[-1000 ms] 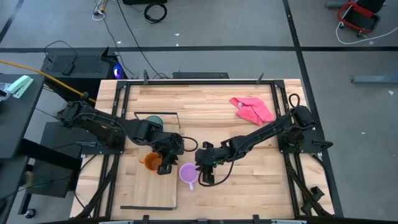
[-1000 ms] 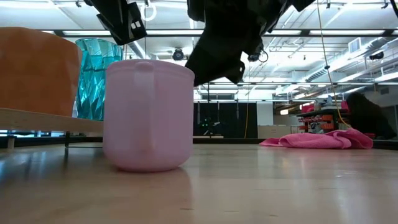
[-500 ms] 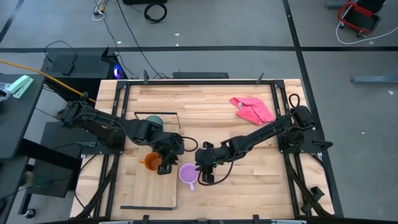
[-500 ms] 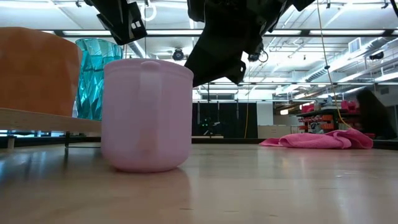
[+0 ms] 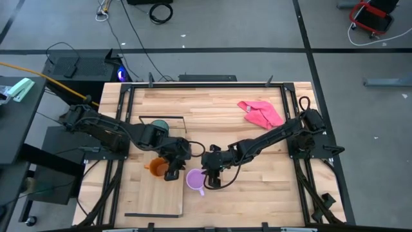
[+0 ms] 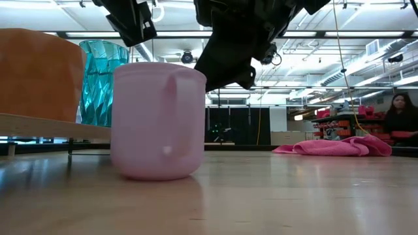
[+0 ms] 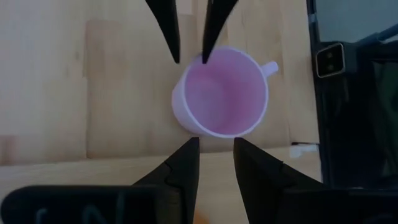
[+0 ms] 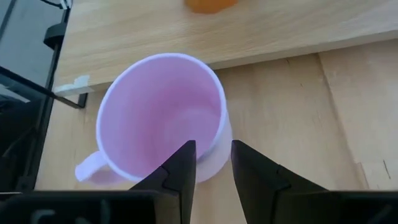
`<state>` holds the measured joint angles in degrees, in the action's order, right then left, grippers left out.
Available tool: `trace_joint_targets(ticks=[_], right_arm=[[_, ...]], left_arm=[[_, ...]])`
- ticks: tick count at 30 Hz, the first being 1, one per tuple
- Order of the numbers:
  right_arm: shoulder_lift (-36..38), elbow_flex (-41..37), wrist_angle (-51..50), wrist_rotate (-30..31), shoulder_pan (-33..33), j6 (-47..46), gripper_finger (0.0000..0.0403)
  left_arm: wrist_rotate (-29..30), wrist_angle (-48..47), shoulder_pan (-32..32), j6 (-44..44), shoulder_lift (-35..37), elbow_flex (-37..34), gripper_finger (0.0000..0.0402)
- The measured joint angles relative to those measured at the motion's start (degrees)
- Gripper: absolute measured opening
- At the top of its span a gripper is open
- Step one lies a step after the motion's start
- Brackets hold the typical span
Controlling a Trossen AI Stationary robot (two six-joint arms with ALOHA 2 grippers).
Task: Stack small to large cups/mugs on shelf
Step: Put the light purple mug on the shelf
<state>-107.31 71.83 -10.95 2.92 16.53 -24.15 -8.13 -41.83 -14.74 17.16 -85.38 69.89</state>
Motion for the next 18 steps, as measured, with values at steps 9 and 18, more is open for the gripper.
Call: trace_joint_targets(ticks=[9,18], right_arm=[[2.3,0.0,-4.0,-1.3,1.4,0.1,0.0110],[2.8,0.0,-9.8,-0.7,3.8,-3.8,0.0110]], left_arm=[[0.5,0.6,-3.7,1.7,-0.1,0.0,0.0107],[2.8,3.1,-6.7,2.8,-2.4,0.1,0.0107]])
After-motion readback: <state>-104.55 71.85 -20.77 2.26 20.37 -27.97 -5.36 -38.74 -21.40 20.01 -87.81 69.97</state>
